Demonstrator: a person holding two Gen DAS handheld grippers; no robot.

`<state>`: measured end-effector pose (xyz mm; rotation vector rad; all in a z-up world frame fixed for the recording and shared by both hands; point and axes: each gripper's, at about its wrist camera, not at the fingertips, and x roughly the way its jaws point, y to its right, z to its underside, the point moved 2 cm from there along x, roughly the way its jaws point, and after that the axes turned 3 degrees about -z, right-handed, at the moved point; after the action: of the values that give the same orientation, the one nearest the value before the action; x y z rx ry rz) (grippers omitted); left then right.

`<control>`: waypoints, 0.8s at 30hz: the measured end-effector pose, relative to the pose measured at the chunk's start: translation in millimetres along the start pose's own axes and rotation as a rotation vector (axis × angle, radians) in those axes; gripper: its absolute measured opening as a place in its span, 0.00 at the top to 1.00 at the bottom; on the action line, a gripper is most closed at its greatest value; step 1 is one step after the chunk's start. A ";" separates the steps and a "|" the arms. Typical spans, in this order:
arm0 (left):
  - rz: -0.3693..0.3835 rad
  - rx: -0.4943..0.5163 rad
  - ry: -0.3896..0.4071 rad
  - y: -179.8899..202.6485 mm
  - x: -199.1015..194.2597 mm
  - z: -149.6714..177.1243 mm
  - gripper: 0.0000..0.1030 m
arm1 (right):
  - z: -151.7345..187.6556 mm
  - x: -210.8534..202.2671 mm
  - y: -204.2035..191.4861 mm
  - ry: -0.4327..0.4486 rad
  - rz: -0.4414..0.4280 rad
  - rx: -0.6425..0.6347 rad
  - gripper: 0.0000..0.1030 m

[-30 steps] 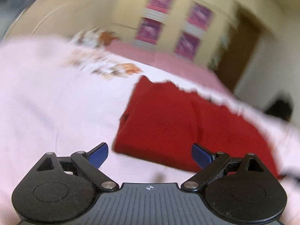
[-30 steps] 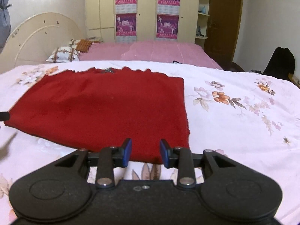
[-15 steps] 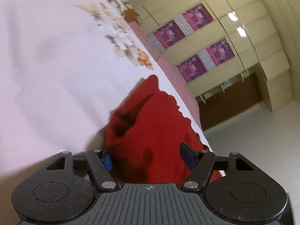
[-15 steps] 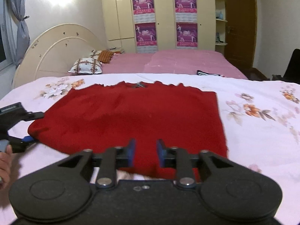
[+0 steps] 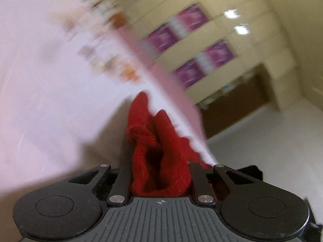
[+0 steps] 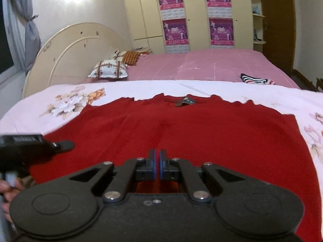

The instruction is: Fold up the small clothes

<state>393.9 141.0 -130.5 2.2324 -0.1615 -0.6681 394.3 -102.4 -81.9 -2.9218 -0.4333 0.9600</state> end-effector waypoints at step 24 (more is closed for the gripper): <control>0.162 0.551 -0.348 239.8 52.7 65.7 0.85 | 48.0 -107.5 154.7 0.221 -0.016 0.748 0.83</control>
<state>427.9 -83.1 -15.3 2.5567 -0.7730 -1.0107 322.2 -282.9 -77.3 -2.2906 -0.0558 0.6009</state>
